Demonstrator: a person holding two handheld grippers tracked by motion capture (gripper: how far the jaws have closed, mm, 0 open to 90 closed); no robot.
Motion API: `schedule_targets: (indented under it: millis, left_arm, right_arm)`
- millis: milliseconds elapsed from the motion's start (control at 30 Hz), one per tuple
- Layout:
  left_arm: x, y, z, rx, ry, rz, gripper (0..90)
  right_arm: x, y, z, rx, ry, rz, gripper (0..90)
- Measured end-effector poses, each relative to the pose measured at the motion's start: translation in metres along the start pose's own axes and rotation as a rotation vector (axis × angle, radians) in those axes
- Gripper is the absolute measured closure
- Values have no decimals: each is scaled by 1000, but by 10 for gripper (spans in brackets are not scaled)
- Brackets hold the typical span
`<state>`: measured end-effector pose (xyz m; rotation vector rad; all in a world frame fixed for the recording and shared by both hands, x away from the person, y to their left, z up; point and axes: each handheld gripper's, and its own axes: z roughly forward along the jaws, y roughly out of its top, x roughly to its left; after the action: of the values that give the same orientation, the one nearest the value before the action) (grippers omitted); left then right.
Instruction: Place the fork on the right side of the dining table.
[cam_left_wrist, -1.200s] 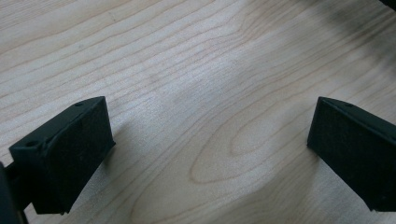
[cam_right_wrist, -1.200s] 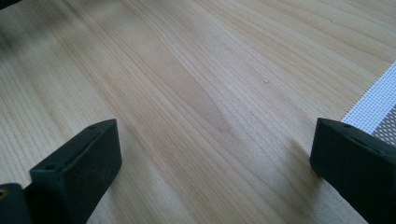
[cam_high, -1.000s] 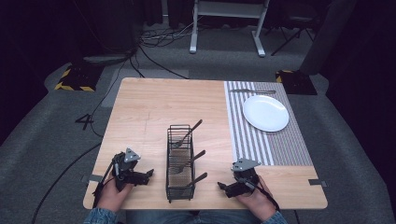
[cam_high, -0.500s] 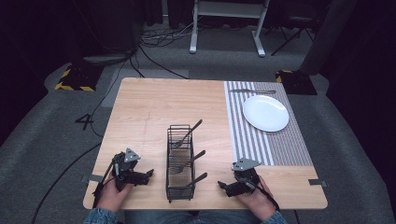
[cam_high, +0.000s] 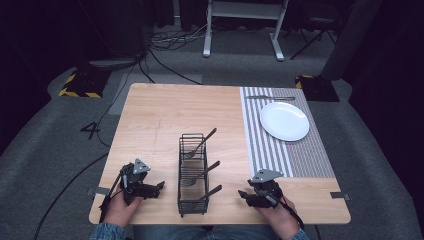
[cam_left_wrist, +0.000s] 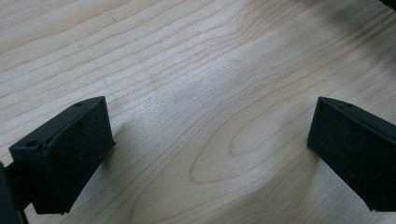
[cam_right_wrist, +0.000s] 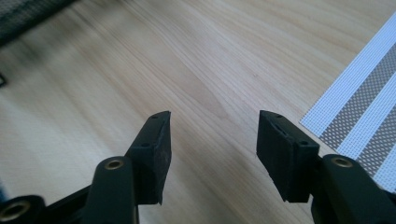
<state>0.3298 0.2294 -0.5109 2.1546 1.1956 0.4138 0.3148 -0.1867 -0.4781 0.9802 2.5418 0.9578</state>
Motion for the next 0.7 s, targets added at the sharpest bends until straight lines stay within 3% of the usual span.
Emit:
schedule_targets:
  millis: [133, 400, 700]
  left_arm:
    - [0, 0, 0, 0, -1, -2, 2]
    - [0, 0, 0, 0, -1, -2, 2]
    - [0, 0, 0, 2, -3, -1, 2]
  right_arm:
    - [5, 7, -18, -30, 23, -13, 485]
    - [13, 23, -53, -125, 112, -43, 608]
    - [24, 42, -70, -188, 187, -69, 621]
